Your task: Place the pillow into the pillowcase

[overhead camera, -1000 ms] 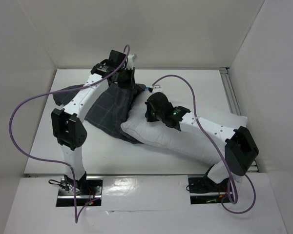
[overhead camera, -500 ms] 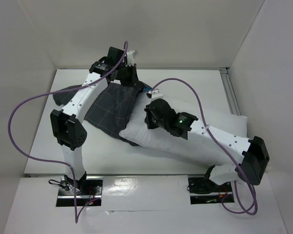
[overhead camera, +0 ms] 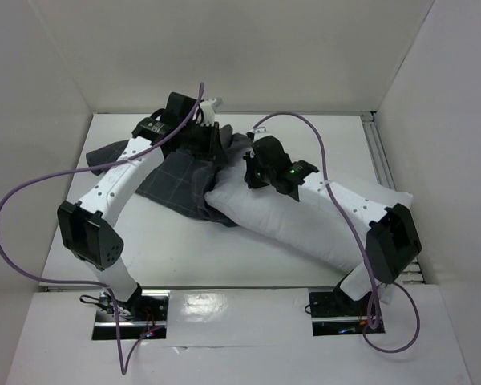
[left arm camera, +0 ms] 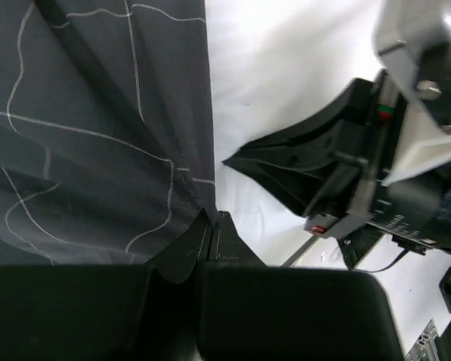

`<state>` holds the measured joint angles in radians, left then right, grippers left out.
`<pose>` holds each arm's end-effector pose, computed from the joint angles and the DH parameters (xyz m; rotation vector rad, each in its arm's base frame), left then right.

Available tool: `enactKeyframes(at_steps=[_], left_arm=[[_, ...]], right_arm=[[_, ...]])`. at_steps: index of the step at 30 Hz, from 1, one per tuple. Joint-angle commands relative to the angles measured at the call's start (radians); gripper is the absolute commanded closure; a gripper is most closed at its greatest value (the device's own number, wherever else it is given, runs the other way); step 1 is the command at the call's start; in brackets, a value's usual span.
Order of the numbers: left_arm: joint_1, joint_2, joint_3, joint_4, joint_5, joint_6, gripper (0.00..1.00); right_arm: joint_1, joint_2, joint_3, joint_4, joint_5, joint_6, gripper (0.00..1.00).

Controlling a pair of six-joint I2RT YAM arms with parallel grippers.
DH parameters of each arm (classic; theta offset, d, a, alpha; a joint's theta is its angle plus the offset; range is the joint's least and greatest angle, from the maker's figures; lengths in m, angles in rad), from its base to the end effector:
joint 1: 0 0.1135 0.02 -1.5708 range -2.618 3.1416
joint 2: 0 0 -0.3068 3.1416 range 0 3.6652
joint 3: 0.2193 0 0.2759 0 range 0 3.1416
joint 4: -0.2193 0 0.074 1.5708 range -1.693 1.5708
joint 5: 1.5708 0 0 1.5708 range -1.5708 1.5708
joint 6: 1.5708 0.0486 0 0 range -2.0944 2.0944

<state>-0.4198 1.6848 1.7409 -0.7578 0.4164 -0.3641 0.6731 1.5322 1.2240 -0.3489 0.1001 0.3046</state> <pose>0.3672 -0.1854 0.4169 0.2952 2.3379 -0.8737 0.3000 0.2330 0.3208 -0.3588 2.2289 0.4211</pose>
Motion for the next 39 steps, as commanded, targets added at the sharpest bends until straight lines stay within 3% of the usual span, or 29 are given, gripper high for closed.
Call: enactKeyframes(at_steps=[1, 3, 4, 6, 7, 9, 10, 11, 14, 17, 18, 19, 21, 26, 28, 31, 39], left_arm=[[-0.013, -0.036, 0.044, -0.023, 0.057, 0.021, 1.0], [-0.013, -0.016, 0.072, -0.005, 0.058, -0.005, 1.0], [-0.013, 0.01, 0.107, -0.005, 0.058, -0.015, 1.0], [-0.013, 0.039, 0.14, -0.005, 0.058, -0.027, 1.0], [-0.013, 0.053, 0.15, -0.005, 0.058, -0.036, 0.93], [-0.022, 0.102, 0.198, -0.005, 0.108, -0.036, 0.64], [-0.022, 0.114, 0.216, -0.023, 0.117, -0.024, 0.35], [-0.036, 0.124, 0.235, -0.04, 0.117, -0.007, 0.26], [-0.048, 0.099, 0.246, -0.081, 0.001, 0.004, 0.12], [-0.048, -0.03, 0.163, -0.081, -0.213, -0.036, 0.14], [-0.048, -0.072, 0.072, -0.06, -0.266, -0.053, 0.18], [-0.048, -0.115, 0.018, -0.045, -0.316, -0.073, 0.31], [-0.048, -0.236, -0.088, -0.009, -0.382, -0.14, 0.38], [-0.048, -0.457, -0.505, 0.189, -0.38, -0.35, 0.35], [-0.048, -0.523, -0.669, 0.267, -0.38, -0.444, 0.29], [-0.057, -0.585, -0.803, 0.394, -0.35, -0.496, 0.28], [-0.08, -0.533, -0.934, 0.547, -0.369, -0.518, 0.3]], right_arm=[[-0.035, 0.061, 0.051, 0.03, 0.121, 0.011, 1.0], [-0.035, 0.071, 0.063, 0.021, 0.121, 0.036, 1.0], [-0.035, 0.062, 0.074, 0.021, 0.103, 0.045, 0.94], [-0.026, 0.033, 0.074, 0.021, 0.093, 0.045, 0.67], [-0.026, 0.013, 0.074, 0.021, 0.093, 0.045, 0.4], [0.002, -0.059, 0.042, -0.002, 0.102, 0.045, 0.24], [0.002, -0.084, 0.032, -0.013, 0.102, 0.036, 0.19], [0.011, -0.108, 0.032, -0.028, 0.111, 0.045, 0.11], [0.02, -0.208, -0.018, -0.084, 0.133, 0.06, 0.05], [0.02, -0.288, -0.066, -0.13, 0.133, 0.071, 0.02], [0.02, -0.3, -0.075, -0.139, 0.133, 0.071, 0.02], [0.029, -0.311, -0.084, -0.153, 0.124, 0.071, 0.01], [0.042, -0.32, -0.084, -0.177, 0.124, 0.047, 0.01], [0.137, -0.294, -0.093, -0.206, 0.17, -0.007, 0.01], [0.164, -0.278, -0.084, -0.196, 0.17, -0.028, 0.01], [0.215, -0.239, -0.075, -0.185, 0.202, -0.038, 0.01], [0.308, -0.175, -0.031, -0.185, 0.294, -0.047, 0.01]])
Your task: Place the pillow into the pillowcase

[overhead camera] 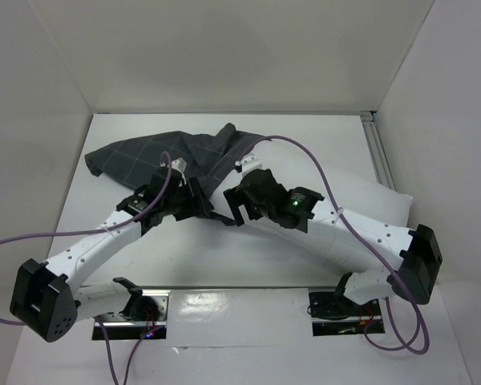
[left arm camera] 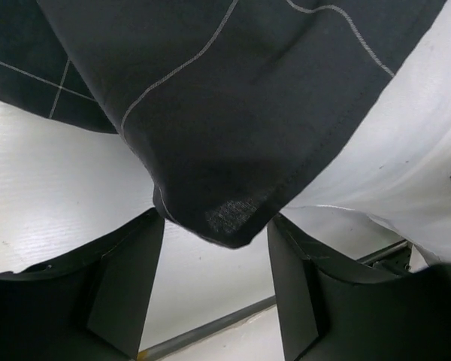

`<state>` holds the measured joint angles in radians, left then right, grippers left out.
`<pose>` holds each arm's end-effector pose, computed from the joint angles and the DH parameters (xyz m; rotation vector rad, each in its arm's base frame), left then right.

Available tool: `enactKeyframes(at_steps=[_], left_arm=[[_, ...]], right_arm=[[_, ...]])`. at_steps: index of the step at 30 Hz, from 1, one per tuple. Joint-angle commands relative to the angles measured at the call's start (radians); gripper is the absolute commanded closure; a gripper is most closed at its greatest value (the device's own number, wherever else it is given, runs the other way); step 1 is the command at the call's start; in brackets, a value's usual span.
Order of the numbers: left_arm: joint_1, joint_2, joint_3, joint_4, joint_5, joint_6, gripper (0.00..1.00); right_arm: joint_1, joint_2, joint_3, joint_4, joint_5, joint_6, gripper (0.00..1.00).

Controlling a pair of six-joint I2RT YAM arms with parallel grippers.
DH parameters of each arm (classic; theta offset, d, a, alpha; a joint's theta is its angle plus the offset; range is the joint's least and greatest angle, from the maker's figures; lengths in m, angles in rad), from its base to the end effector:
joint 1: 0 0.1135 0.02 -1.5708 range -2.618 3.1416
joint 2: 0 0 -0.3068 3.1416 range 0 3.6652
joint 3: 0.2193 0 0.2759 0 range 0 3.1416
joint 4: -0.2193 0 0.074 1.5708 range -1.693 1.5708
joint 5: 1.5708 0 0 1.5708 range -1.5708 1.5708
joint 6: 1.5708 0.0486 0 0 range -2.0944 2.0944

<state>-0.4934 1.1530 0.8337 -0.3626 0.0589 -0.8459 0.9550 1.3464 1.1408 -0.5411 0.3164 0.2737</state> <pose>0.2322 -0.1281 0.2891 -0.3830 2.3405 -0.7558 0.1948 0.2491 0.3348 -0.6125 2.2043 0.2775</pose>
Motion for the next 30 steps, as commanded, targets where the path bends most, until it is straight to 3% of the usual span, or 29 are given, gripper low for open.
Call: enactKeyframes(at_steps=[1, 4, 6, 7, 10, 13, 14, 15, 16, 17, 18, 24, 30], left_arm=[[-0.007, -0.001, -0.039, 0.171, -0.025, -0.036, 0.3], [-0.007, 0.026, -0.039, 0.18, -0.082, -0.048, 0.42], [-0.007, 0.048, -0.018, 0.142, -0.105, -0.039, 0.6], [-0.007, 0.048, -0.018, 0.133, -0.105, -0.039, 0.79], [-0.007, 0.037, 0.005, 0.108, -0.105, -0.03, 1.0], [-0.007, 0.016, 0.03, 0.082, -0.079, -0.018, 1.0], [-0.007, 0.001, 0.048, 0.065, -0.067, -0.009, 1.0], [-0.016, 0.001, 0.062, 0.048, -0.054, 0.005, 1.0], [-0.016, -0.013, 0.074, 0.033, -0.038, 0.014, 1.0], [-0.016, -0.024, 0.088, 0.022, 0.004, 0.034, 1.0], [-0.016, -0.024, 0.119, -0.014, 0.037, 0.034, 1.0], [-0.016, -0.015, 0.223, -0.116, 0.113, 0.129, 1.0], [-0.016, 0.043, 0.359, -0.197, 0.245, 0.226, 1.0]], right_arm=[[0.04, 0.022, 0.053, 0.007, 0.09, -0.007, 0.01], [0.063, 0.045, 0.062, 0.007, 0.113, -0.007, 0.01], [0.064, 0.071, 0.062, 0.016, 0.125, -0.007, 0.01], [0.076, 0.08, 0.062, 0.03, 0.139, -0.007, 0.01], [0.076, 0.134, 0.04, 0.081, 0.17, -0.007, 0.01], [0.076, 0.221, 0.028, 0.136, 0.24, 0.002, 0.01], [0.076, 0.244, 0.028, 0.136, 0.254, -0.007, 0.16], [0.076, 0.266, 0.045, 0.136, 0.268, -0.007, 0.37], [0.036, 0.301, 0.084, 0.136, 0.288, -0.007, 0.69], [0.018, 0.312, 0.108, 0.116, 0.299, 0.007, 0.94], [-0.022, 0.312, 0.144, 0.116, 0.299, 0.016, 1.0], [-0.122, 0.241, 0.229, 0.128, 0.253, -0.077, 1.0], [-0.131, 0.257, 0.376, 0.06, 0.202, -0.154, 1.0]])
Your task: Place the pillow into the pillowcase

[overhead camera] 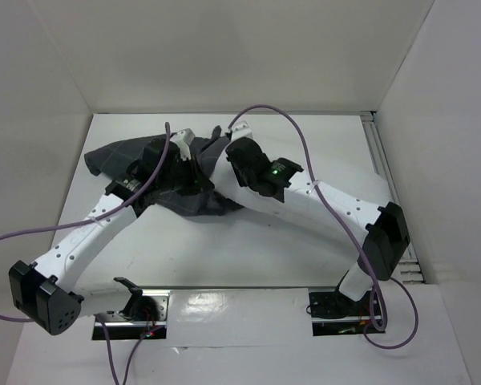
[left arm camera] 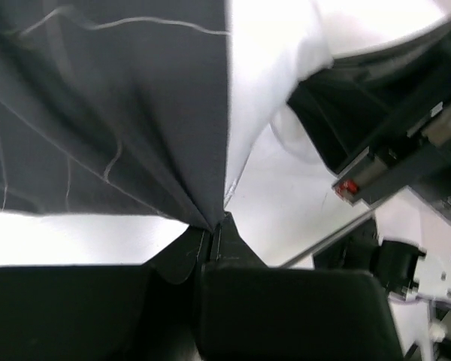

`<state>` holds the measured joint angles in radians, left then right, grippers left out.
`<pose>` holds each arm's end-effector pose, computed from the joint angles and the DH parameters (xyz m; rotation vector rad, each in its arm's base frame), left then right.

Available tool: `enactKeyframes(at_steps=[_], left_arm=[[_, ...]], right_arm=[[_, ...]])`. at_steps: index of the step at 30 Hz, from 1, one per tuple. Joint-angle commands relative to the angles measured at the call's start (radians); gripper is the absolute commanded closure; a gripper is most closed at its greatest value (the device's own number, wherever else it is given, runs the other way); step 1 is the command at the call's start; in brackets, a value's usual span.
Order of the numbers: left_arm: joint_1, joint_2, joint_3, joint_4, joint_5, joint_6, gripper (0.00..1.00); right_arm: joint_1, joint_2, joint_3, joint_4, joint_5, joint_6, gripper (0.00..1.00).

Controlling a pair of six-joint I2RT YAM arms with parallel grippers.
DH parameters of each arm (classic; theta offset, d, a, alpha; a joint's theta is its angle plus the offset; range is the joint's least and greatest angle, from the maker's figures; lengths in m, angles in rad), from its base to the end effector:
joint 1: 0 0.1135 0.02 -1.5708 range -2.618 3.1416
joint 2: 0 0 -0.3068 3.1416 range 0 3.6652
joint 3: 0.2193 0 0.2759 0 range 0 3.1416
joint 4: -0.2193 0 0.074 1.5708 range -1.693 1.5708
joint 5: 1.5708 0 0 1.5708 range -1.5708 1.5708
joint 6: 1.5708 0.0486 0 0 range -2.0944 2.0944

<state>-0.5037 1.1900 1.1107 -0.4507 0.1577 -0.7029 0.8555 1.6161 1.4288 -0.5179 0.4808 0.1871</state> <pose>0.2454 -0.1440 0.3752 -0.1207 2.2187 -0.8662 0.2785 0.2863 0.3529 -0.4795 2.1300 0.0380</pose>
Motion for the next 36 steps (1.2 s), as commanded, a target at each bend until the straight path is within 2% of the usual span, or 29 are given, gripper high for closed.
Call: enactKeyframes(at_steps=[1, 5, 8, 16, 21, 22, 26, 28, 30, 32, 33, 36], left_arm=[[-0.006, 0.02, 0.137, -0.123, 0.164, 0.1, 1.0], [-0.006, 0.095, 0.309, -0.221, 0.201, 0.17, 1.0], [0.004, 0.125, 0.415, -0.269, 0.201, 0.206, 1.0], [0.056, 0.16, 0.465, -0.299, 0.25, 0.224, 1.0], [0.102, 0.151, 0.419, -0.33, 0.25, 0.246, 1.0], [0.102, 0.151, 0.41, -0.339, 0.25, 0.246, 0.98], [0.12, 0.132, 0.347, -0.339, 0.25, 0.246, 0.8], [0.129, 0.123, 0.311, -0.33, 0.237, 0.232, 0.8], [0.129, 0.111, 0.293, -0.303, 0.236, 0.232, 0.85], [0.14, 0.111, 0.293, -0.302, 0.236, 0.232, 0.75], [0.14, 0.111, 0.293, -0.302, 0.236, 0.223, 0.58], [0.14, 0.12, 0.293, -0.284, 0.236, 0.214, 0.53]], right_arm=[[-0.032, 0.002, 0.1, 0.036, 0.038, -0.08, 1.0], [-0.032, 0.053, 0.122, 0.027, -0.06, -0.123, 1.0], [-0.032, 0.073, 0.05, 0.041, -0.115, -0.123, 1.0], [-0.012, 0.056, -0.157, 0.087, -0.186, -0.011, 1.0], [-0.012, 0.033, -0.195, 0.096, -0.196, 0.02, 1.0], [-0.012, 0.033, -0.195, 0.087, -0.183, 0.02, 1.0], [-0.012, 0.044, -0.165, 0.067, -0.147, 0.02, 1.0], [-0.012, 0.044, -0.153, 0.067, -0.146, 0.02, 1.0], [-0.012, 0.044, -0.143, 0.067, -0.146, 0.02, 1.0], [-0.012, 0.053, -0.131, 0.067, -0.156, 0.011, 1.0], [-0.012, 0.053, -0.131, 0.067, -0.156, 0.011, 1.0], [-0.012, 0.053, -0.131, 0.067, -0.156, 0.011, 1.0]])
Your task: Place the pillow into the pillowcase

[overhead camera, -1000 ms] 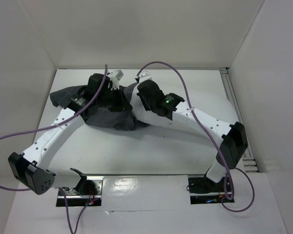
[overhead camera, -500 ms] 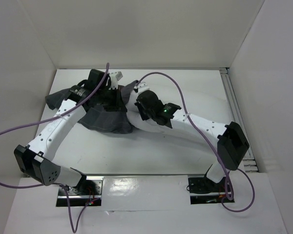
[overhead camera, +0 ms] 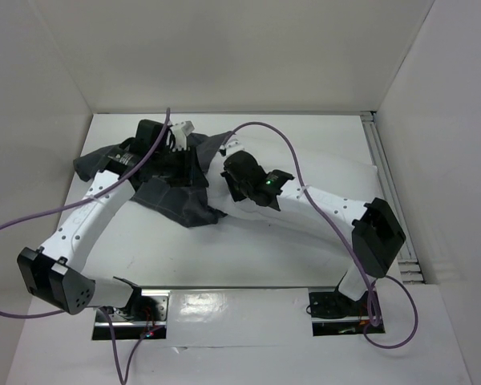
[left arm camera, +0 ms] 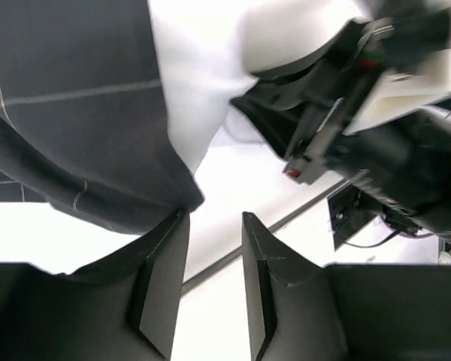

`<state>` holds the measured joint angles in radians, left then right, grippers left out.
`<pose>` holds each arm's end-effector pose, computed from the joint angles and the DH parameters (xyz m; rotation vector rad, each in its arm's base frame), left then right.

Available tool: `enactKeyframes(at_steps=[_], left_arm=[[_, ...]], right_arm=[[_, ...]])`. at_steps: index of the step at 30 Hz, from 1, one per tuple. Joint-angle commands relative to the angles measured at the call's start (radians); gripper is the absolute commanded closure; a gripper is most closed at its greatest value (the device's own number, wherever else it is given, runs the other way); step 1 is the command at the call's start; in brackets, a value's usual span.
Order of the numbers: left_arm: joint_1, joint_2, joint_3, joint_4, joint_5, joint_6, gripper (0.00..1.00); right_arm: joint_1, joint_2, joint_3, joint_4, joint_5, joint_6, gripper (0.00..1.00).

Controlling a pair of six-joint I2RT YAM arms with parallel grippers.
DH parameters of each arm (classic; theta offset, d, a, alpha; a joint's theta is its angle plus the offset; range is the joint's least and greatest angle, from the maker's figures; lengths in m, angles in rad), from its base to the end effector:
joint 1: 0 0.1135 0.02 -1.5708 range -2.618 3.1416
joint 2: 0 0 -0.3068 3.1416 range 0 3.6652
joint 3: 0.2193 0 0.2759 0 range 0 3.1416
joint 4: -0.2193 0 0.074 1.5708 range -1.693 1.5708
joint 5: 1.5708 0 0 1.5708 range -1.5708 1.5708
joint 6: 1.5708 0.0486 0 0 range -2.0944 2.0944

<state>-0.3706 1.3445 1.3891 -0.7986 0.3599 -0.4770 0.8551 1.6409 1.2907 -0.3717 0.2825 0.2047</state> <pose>0.2777 -0.1263 0.4027 0.0613 2.4172 -0.8287 0.2764 0.2972 0.3038 -0.5857 2.1926 0.2394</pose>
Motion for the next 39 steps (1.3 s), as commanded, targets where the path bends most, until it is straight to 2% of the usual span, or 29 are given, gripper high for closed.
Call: enactKeyframes(at_steps=[1, 2, 4, 5, 9, 10, 12, 13, 15, 18, 21, 24, 28, 29, 32, 34, 36, 37, 39], left_arm=[[0.007, -0.025, 0.001, 0.073, 0.034, -0.012, 0.53], [0.007, -0.025, -0.008, 0.097, 0.034, -0.024, 0.59], [0.007, -0.025, -0.033, 0.124, 0.034, -0.044, 0.97], [0.007, -0.025, -0.033, 0.133, 0.034, -0.045, 1.0], [0.007, -0.034, -0.033, 0.142, 0.012, -0.063, 1.0], [0.007, -0.044, -0.033, 0.142, -0.007, -0.063, 0.98], [0.007, -0.044, -0.021, 0.113, -0.094, -0.084, 0.69], [0.007, -0.053, -0.035, 0.113, -0.129, -0.095, 0.45], [-0.017, -0.065, -0.044, 0.104, -0.233, -0.132, 0.29], [-0.066, -0.074, -0.053, 0.061, -0.381, -0.155, 0.26], [-0.106, -0.074, -0.073, 0.01, -0.461, -0.166, 0.24], [-0.146, -0.074, -0.108, 0.001, -0.472, -0.175, 0.24], [-0.195, -0.074, -0.14, -0.008, -0.533, -0.212, 0.36], [-0.195, -0.074, -0.14, -0.022, -0.55, -0.222, 0.43], [-0.206, -0.074, -0.14, -0.034, -0.579, -0.232, 0.57], [-0.206, -0.084, -0.14, -0.034, -0.592, -0.232, 0.7], [-0.206, -0.084, -0.128, -0.057, -0.601, -0.232, 0.84], [-0.206, -0.084, -0.112, -0.057, -0.601, -0.232, 0.97], [-0.206, -0.074, -0.07, -0.082, -0.583, -0.222, 1.0]], right_arm=[[-0.011, 0.028, 0.016, -0.079, 0.034, -0.007, 1.0], [-0.011, 0.028, 0.016, -0.079, 0.034, -0.007, 1.0], [-0.002, 0.028, 0.025, -0.079, 0.034, -0.007, 1.0], [-0.002, 0.028, 0.025, -0.079, 0.034, -0.007, 1.0], [-0.002, 0.028, 0.025, -0.079, 0.034, -0.007, 1.0], [-0.002, 0.037, 0.025, -0.079, 0.034, -0.007, 1.0], [-0.002, 0.037, 0.025, -0.079, 0.024, -0.007, 1.0], [-0.002, 0.037, 0.025, -0.079, 0.024, -0.007, 1.0], [-0.002, 0.046, 0.035, -0.079, 0.014, -0.007, 1.0], [-0.002, 0.057, 0.045, -0.079, 0.014, -0.016, 1.0], [-0.002, 0.057, 0.056, -0.079, 0.014, -0.016, 1.0], [-0.002, 0.066, 0.076, -0.079, 0.014, -0.025, 1.0], [-0.002, 0.076, 0.076, -0.088, 0.014, -0.025, 1.0], [-0.002, 0.076, 0.076, -0.088, 0.014, -0.025, 1.0], [-0.002, 0.076, 0.076, -0.088, 0.014, -0.025, 1.0], [-0.002, 0.076, 0.085, -0.088, 0.023, -0.025, 1.0], [-0.002, 0.076, 0.085, -0.098, 0.023, -0.025, 1.0], [-0.002, 0.076, 0.094, -0.098, 0.032, -0.025, 1.0], [-0.002, 0.076, 0.094, -0.098, 0.032, -0.025, 1.0]])
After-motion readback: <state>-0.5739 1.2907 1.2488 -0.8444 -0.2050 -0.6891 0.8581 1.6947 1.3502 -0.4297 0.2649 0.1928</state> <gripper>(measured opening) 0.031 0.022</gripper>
